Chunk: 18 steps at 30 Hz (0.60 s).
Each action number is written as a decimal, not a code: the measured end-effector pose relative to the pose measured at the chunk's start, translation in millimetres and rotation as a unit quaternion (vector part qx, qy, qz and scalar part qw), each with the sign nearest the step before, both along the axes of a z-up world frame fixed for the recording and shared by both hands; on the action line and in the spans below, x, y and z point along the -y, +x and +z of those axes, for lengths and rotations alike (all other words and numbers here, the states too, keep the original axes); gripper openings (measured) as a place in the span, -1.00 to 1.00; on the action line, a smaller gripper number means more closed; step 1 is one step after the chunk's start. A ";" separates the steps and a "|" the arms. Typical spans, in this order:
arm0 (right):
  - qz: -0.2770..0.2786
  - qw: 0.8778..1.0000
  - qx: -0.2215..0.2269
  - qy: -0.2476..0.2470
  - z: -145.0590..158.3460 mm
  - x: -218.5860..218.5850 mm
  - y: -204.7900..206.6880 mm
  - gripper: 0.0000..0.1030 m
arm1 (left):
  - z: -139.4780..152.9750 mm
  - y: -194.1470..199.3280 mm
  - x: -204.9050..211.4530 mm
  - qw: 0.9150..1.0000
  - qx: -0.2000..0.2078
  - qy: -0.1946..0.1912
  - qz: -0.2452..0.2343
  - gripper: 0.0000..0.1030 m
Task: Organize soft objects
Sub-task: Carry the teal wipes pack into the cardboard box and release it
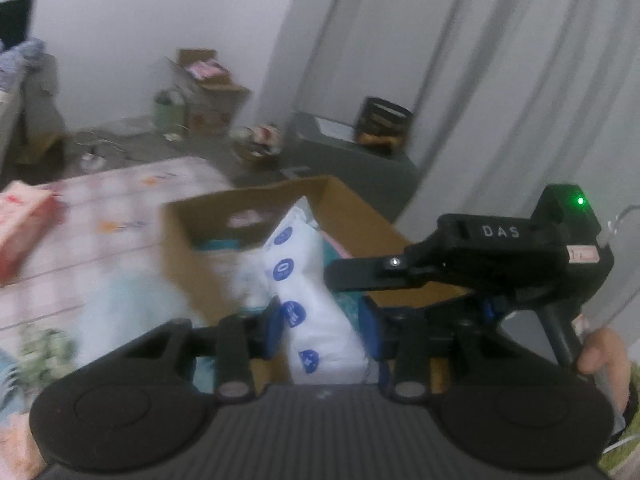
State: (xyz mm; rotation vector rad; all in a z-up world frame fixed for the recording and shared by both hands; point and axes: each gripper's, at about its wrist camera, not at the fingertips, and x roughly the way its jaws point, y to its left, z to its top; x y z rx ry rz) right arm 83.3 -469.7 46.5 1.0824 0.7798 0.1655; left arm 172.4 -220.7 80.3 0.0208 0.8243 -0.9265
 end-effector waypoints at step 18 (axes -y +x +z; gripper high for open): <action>0.013 0.986 -0.150 -0.077 -103.6 63.3 41.8 0.23 | -20.1 16.1 -18.3 0.998 0.002 0.048 0.026 -0.01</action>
